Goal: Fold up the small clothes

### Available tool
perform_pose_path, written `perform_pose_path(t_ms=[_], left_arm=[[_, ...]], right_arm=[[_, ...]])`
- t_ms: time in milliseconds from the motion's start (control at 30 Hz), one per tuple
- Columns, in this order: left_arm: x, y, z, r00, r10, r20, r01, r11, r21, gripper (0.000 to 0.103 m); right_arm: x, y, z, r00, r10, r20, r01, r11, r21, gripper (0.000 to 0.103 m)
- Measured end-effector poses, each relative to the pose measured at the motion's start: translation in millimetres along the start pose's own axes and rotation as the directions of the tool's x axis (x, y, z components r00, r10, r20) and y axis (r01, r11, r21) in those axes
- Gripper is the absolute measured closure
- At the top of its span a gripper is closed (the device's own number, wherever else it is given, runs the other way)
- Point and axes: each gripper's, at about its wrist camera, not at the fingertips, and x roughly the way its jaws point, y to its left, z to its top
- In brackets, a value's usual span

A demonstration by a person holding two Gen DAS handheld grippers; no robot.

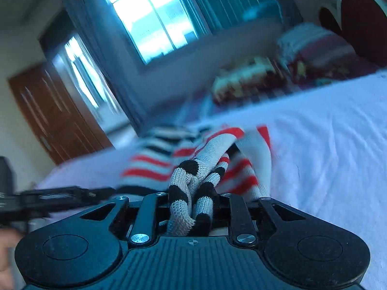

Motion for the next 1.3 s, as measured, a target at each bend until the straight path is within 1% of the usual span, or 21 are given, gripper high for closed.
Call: perform_pose_path(t_ms=[33, 100, 133, 167, 233, 300, 367, 533, 633, 733, 767, 800, 867, 900, 967, 1033, 1100, 1167, 1200, 1233, 1300], left_arm=[[3.6, -4.2, 2.1, 1.000, -0.005, -0.001, 0.005, 1.000, 0.015, 0.046], [18.5, -14.5, 1.6, 1.000, -0.001, -0.028, 0.002, 0.998, 0.057, 0.044], [30.5, -21.5, -1.0, 0.998, 0.034, -0.062, -0.028, 0.995, 0.097, 0.042], [40.2, -28.4, -4.9, 0.995, 0.076, -0.070, -0.065, 0.987, 0.145, 0.041], [42.3, -33.1, -4.9, 0.994, 0.092, -0.057, -0.082, 0.984, 0.158, 0.041], [40.3, -33.1, -3.8, 0.994, 0.093, -0.057, -0.082, 0.980, 0.182, 0.041], [39.8, -31.0, -5.5, 0.995, 0.081, -0.057, -0.069, 0.980, 0.185, 0.041], [34.9, -30.8, 0.8, 0.996, 0.060, -0.066, -0.047, 0.981, 0.186, 0.042], [29.7, -18.2, 14.0, 1.000, 0.000, -0.026, 0.002, 0.994, 0.108, 0.043], [43.6, -9.9, 23.4, 0.998, -0.001, -0.063, 0.005, 0.998, 0.066, 0.044], [50.0, -7.3, 25.2, 0.997, 0.000, -0.075, 0.005, 0.998, 0.059, 0.044], [56.4, -3.4, 27.5, 0.996, -0.005, -0.087, 0.008, 0.999, 0.043, 0.042], [65.4, 1.4, 30.7, 0.994, -0.019, -0.106, 0.021, 1.000, 0.014, 0.043], [65.6, -0.9, 32.3, 0.996, 0.005, -0.090, -0.002, 1.000, 0.030, 0.045], [65.3, -18.0, 33.1, 0.996, 0.082, -0.043, -0.073, 0.982, 0.176, 0.049], [75.1, -36.3, 28.1, 0.989, 0.139, -0.044, -0.120, 0.946, 0.301, 0.048], [78.1, -45.6, 26.1, 0.986, 0.164, -0.026, -0.144, 0.922, 0.358, 0.046], [71.6, -45.2, 27.7, 0.988, 0.154, -0.021, -0.137, 0.927, 0.348, 0.047], [62.8, -43.7, 26.9, 0.990, 0.141, -0.016, -0.128, 0.934, 0.334, 0.049], [51.6, -42.0, 24.6, 0.993, 0.115, -0.009, -0.106, 0.942, 0.319, 0.048], [29.7, -41.5, 16.8, 0.998, 0.069, 0.008, -0.069, 0.957, 0.282, 0.048]], right_arm=[[-5.6, -4.9, -3.8, 1.000, 0.006, 0.011, -0.006, 1.000, 0.015, 0.084], [1.9, -24.4, -15.5, 0.999, -0.010, -0.044, 0.013, 0.997, 0.081, 0.084], [13.2, -35.7, -23.7, 0.994, -0.031, -0.105, 0.043, 0.992, 0.115, 0.083], [16.3, -45.0, -29.3, 0.993, -0.006, -0.120, 0.024, 0.989, 0.148, 0.083], [3.3, -49.1, -23.2, 0.996, -0.001, -0.091, 0.018, 0.982, 0.186, 0.075], [-15.5, -45.3, -13.7, 0.999, -0.039, -0.002, 0.039, 0.984, 0.174, 0.053], [-18.6, -49.6, 1.8, 0.998, -0.052, 0.017, 0.049, 0.983, 0.176, 0.052], [29.9, -63.8, 34.8, 0.994, -0.048, -0.094, 0.066, 0.979, 0.194, 0.052], [58.6, -77.4, 46.7, 0.990, -0.003, -0.144, 0.040, 0.966, 0.255, 0.053], [71.1, -97.8, 49.4, 0.986, 0.044, -0.158, 0.010, 0.947, 0.321, 0.053], [76.5, -100.7, 51.2, 0.983, 0.048, -0.177, 0.011, 0.948, 0.317, 0.055], [80.7, -101.4, 52.6, 0.980, 0.051, -0.192, 0.010, 0.954, 0.300, 0.072], [73.1, -92.1, 54.9, 0.987, 0.044, -0.153, -0.009, 0.976, 0.217, 0.095], [64.4, -80.4, 56.4, 0.996, 0.002, -0.089, 0.008, 0.993, 0.117, 0.095], [52.9, -62.0, 53.0, 0.998, -0.060, 0.002, 0.060, 0.997, -0.048, 0.095], [60.2, -59.7, 37.1, 0.989, -0.142, -0.035, 0.138, 0.985, -0.102, 0.095], [68.1, -68.7, 28.2, 0.983, -0.157, -0.096, 0.150, 0.986, -0.078, 0.094], [56.6, -70.2, 34.1, 0.984, -0.157, -0.088, 0.155, 0.988, -0.026, 0.094], [44.6, -67.7, 37.7, 0.985, -0.163, -0.057, 0.162, 0.986, -0.024, 0.094], [26.8, -62.2, 38.4, 0.987, -0.161, -0.005, 0.161, 0.986, -0.038, 0.094], [-2.0, -46.8, 38.7, 0.993, -0.119, 0.005, 0.119, 0.989, -0.091, 0.094]])
